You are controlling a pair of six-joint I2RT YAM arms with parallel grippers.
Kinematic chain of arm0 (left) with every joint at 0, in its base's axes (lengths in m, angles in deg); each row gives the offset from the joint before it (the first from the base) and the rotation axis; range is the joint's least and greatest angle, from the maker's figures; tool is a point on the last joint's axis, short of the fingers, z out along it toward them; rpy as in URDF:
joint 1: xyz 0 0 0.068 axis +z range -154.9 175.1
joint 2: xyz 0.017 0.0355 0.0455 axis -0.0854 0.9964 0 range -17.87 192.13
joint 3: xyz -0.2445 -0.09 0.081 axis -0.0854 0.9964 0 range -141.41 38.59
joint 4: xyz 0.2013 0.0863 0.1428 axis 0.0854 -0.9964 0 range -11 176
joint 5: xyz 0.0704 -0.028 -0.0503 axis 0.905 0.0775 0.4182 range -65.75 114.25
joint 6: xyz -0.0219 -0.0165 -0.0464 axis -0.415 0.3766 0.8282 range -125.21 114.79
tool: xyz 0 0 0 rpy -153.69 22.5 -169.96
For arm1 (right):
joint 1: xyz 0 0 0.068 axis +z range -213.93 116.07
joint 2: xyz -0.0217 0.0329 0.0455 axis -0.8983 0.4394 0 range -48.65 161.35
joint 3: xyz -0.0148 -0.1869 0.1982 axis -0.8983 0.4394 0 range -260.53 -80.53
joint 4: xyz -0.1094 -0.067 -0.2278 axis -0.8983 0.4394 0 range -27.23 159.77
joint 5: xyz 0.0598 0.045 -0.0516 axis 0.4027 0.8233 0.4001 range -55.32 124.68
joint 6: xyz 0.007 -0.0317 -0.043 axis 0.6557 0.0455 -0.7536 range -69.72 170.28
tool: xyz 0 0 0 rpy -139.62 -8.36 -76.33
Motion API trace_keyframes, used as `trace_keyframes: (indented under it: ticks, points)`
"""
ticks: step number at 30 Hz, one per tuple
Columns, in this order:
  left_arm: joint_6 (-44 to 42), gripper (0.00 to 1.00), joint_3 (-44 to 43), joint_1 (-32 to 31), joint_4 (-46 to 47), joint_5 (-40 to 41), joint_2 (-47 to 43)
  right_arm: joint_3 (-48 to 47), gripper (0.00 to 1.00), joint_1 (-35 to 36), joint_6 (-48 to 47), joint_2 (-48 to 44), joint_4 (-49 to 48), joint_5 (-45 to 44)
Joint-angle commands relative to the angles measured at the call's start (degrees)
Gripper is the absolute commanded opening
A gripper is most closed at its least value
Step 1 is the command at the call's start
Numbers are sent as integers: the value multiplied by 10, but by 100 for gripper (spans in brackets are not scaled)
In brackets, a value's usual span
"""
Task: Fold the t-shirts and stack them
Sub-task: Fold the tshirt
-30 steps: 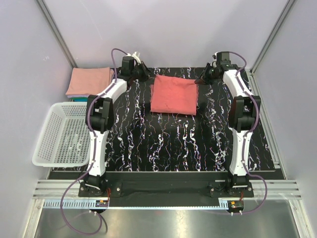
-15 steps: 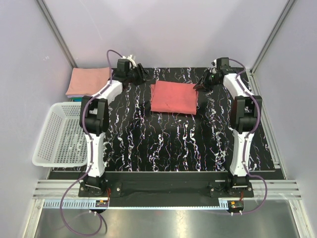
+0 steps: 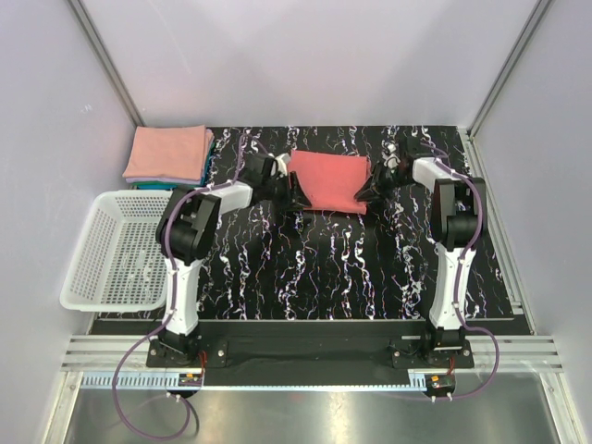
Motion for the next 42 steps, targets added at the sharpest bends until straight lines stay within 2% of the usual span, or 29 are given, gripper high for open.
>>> trace_keyframes:
  ticks: [1, 4, 6, 9, 13, 16, 18, 25, 30, 36, 42]
  points:
    - [-14, 49, 12, 40, 15, 8, -16, 0, 24, -6, -34, -10, 12, -8]
    - [-21, 48, -8, 44, -27, 25, -45, -19, 26, -10, -36, -39, 38, -22]
    - [-27, 52, -48, 45, -57, 31, -63, -32, 27, -10, -22, -53, 42, -26]
    - [-28, 53, -107, 45, -79, 51, -56, -46, 34, -10, 9, -56, 5, -30]
    - [-18, 52, -193, 50, -107, 12, 13, -137, 37, -10, 24, 24, 0, -10]
    - [-1, 51, -213, 39, -82, -25, 43, -180, 38, -10, 37, 69, -6, -1]
    - [0, 51, -216, 31, -84, -37, 56, -191, 38, -11, 36, 83, -7, -3]
    - [-3, 50, -111, 27, -60, 4, 65, -206, 38, -36, 20, 141, 8, -4]
    - [-11, 50, -100, 38, -74, 12, 53, -248, 30, -41, -1, 115, 61, -10]
    - [-13, 51, -114, 38, -84, 17, 13, -174, 28, -14, 36, 32, 6, 47]
    - [-7, 52, -149, 39, -89, 9, 11, -93, 30, 40, 56, 5, -45, 90]
